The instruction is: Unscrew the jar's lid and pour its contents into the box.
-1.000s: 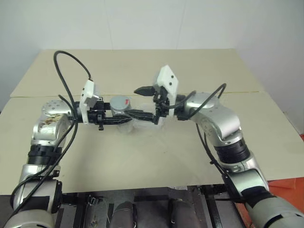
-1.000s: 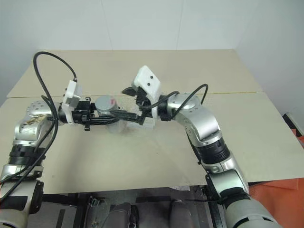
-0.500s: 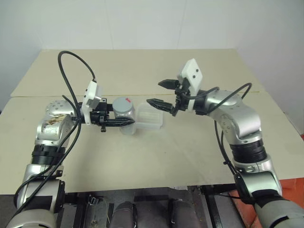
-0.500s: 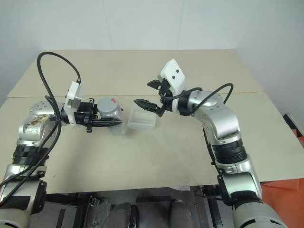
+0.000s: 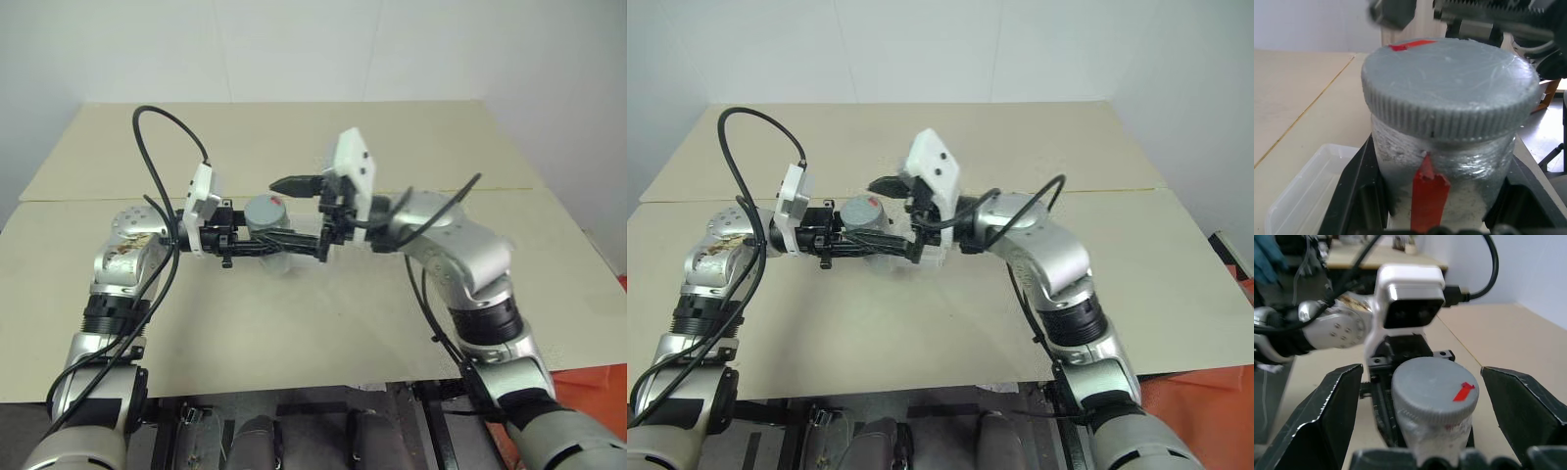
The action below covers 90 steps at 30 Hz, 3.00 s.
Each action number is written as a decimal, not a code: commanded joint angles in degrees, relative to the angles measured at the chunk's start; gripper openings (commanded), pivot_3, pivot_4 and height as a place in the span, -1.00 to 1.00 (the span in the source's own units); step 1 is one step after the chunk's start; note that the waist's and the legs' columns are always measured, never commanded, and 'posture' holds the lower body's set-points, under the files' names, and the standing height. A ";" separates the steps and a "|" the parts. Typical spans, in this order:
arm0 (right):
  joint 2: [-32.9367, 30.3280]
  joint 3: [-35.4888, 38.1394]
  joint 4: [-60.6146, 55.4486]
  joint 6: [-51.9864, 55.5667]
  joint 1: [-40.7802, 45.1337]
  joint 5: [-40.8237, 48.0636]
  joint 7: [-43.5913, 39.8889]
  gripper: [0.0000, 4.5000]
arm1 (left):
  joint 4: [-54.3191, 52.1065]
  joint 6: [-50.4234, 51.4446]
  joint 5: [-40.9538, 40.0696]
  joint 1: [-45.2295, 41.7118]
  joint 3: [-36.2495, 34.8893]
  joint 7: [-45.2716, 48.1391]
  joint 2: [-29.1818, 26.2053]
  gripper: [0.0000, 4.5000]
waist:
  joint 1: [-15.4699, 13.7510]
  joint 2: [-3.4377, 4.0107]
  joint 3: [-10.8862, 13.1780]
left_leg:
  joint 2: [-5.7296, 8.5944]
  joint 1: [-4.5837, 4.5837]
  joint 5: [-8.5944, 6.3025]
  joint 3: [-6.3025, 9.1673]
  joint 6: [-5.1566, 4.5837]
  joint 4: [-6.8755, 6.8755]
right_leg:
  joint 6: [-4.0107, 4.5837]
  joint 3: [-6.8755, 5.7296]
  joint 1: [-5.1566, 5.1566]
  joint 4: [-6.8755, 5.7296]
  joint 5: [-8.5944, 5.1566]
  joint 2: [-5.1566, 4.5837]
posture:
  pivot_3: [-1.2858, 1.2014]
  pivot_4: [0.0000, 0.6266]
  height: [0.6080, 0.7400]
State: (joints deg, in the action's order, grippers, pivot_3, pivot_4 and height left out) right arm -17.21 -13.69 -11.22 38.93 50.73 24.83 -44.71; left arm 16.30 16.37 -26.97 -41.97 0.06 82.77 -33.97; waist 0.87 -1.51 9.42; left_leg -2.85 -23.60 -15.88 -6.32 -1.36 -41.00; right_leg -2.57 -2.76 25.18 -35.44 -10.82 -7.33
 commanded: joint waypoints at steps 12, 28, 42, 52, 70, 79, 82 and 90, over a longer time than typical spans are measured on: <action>2.75 -1.23 4.78 -2.22 5.01 -3.87 -0.12 0.98 | -1.60 -2.34 0.03 -0.62 0.49 1.15 0.22 -0.13 | -0.04 0.00 0.00 | 0.00 -0.02 0.00 0.01 0.00 0.01 | 0.00 -0.02 0.00 0.02 0.00 0.00 | 0.03 -0.52 1.00; -2.47 2.31 7.17 -2.44 2.37 -4.91 -1.62 0.98 | -3.67 -2.76 -1.64 1.95 -1.37 3.23 -2.26 -0.13 | -0.01 0.00 0.00 | 0.00 -0.02 0.00 0.01 0.00 0.01 | 0.00 -0.02 0.00 0.02 0.00 0.00 | 0.03 -0.52 1.00; -7.26 5.24 5.98 -5.17 -1.53 -3.06 -3.33 0.98 | -5.48 -1.51 -2.60 2.63 -1.88 4.32 -4.34 -0.13 | -0.16 0.00 0.00 | -0.01 -0.02 0.00 0.00 -0.01 0.01 | 0.00 -0.02 -0.01 0.05 0.00 0.00 | 0.03 -0.52 1.00; -8.60 6.56 0.33 -3.11 -2.79 0.70 -6.26 0.98 | -2.94 -2.19 -1.51 0.56 -1.12 4.21 -3.43 -0.13 | -0.20 0.00 0.00 | 0.00 -0.02 0.00 0.00 -0.01 0.02 | 0.00 0.00 0.00 0.05 0.00 0.00 | 0.03 -0.52 1.00; -1.08 -0.31 -2.19 -1.41 1.24 -0.46 -3.22 0.98 | -2.84 -1.38 -1.10 -0.06 0.61 5.17 -2.35 -0.13 | -0.05 0.00 0.00 | 0.00 -0.02 0.00 0.00 -0.01 0.01 | 0.00 -0.01 0.00 0.03 0.00 0.00 | 0.03 -0.52 1.00; 2.64 -1.39 1.33 0.36 2.87 -2.66 0.56 0.98 | -4.39 -0.18 -1.86 1.29 -0.23 3.28 -2.41 -0.13 | -0.04 0.00 0.00 | 0.00 -0.02 0.00 0.00 -0.01 0.00 | 0.00 -0.01 0.00 0.02 0.00 0.00 | 0.03 -0.52 1.00; 2.70 -1.38 2.02 0.67 2.88 -3.05 0.92 0.98 | -4.92 0.19 -2.34 1.73 -0.67 2.92 -2.70 -0.13 | -0.06 0.00 0.00 | 0.00 -0.02 0.00 0.01 0.00 0.00 | 0.00 -0.01 0.00 0.02 0.00 0.00 | 0.03 -0.52 1.00; 1.59 -0.22 3.54 -0.33 2.11 -3.20 -0.18 0.98 | -5.44 0.45 -2.72 2.22 -1.11 3.42 -4.18 -0.13 | -0.02 0.00 0.00 | 0.00 -0.02 0.00 0.00 -0.01 0.01 | 0.00 -0.01 0.00 0.02 0.00 0.00 | 0.03 -0.52 1.00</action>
State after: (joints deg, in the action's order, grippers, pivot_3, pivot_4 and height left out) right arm -14.78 -15.75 -7.82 39.40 52.20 22.14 -45.13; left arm 13.18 17.20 -28.39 -39.63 0.91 85.47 -37.03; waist 0.85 -1.51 9.42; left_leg -2.85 -23.61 -15.87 -6.31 -1.37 -40.99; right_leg -2.57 -2.77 25.18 -35.42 -10.82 -7.33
